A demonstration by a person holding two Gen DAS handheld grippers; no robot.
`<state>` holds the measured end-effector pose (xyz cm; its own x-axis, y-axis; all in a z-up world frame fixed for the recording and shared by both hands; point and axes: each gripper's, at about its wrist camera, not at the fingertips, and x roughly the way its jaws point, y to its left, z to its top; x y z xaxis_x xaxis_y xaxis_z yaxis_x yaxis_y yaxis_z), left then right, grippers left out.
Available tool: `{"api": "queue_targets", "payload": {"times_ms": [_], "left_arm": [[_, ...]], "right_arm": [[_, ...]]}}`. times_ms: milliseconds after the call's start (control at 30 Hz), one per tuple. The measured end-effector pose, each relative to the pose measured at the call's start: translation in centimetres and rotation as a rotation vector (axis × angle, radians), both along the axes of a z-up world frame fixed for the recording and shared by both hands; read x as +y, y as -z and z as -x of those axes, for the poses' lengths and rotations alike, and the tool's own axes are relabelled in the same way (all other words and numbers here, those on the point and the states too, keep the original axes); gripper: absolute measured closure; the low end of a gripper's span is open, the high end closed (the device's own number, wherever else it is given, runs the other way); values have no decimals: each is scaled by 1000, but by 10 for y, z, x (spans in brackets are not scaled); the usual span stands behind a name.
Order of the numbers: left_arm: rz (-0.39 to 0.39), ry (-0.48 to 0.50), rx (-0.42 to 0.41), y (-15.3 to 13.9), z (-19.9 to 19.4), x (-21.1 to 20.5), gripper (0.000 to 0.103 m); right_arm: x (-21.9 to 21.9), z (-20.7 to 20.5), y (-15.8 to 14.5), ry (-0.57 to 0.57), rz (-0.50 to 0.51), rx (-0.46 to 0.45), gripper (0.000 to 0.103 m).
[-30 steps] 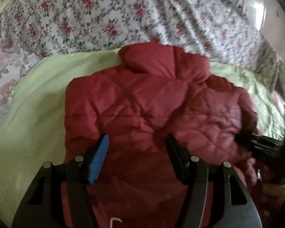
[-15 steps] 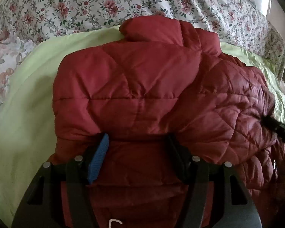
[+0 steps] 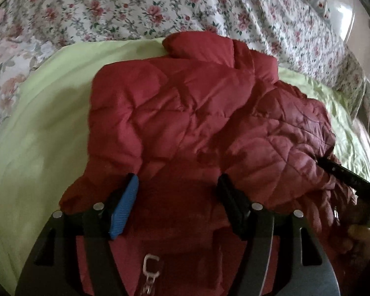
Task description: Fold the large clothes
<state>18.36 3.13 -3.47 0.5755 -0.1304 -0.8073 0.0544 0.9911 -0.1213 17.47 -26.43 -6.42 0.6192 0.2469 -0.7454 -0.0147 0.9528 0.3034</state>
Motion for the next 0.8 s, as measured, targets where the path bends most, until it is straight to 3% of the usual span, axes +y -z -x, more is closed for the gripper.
{"api": "queue_targets", "payload": {"times_ms": [100, 167, 267, 567, 800], "left_arm": [[21, -15, 1, -5, 11, 9, 36], [45, -27, 3, -8, 20, 17, 36], [56, -49, 21, -10, 36, 26, 36], [72, -94, 54, -5, 105, 59, 27], [114, -129, 83, -3, 150, 90, 27]], "right_arm": [[-3, 15, -18, 13, -28, 3, 76], [-2, 28, -30, 0, -49, -8, 59], [1, 54, -42, -27, -67, -18, 46], [-3, 125, -42, -39, -168, 37, 42], [-12, 168, -47, -21, -123, 57, 39]]}}
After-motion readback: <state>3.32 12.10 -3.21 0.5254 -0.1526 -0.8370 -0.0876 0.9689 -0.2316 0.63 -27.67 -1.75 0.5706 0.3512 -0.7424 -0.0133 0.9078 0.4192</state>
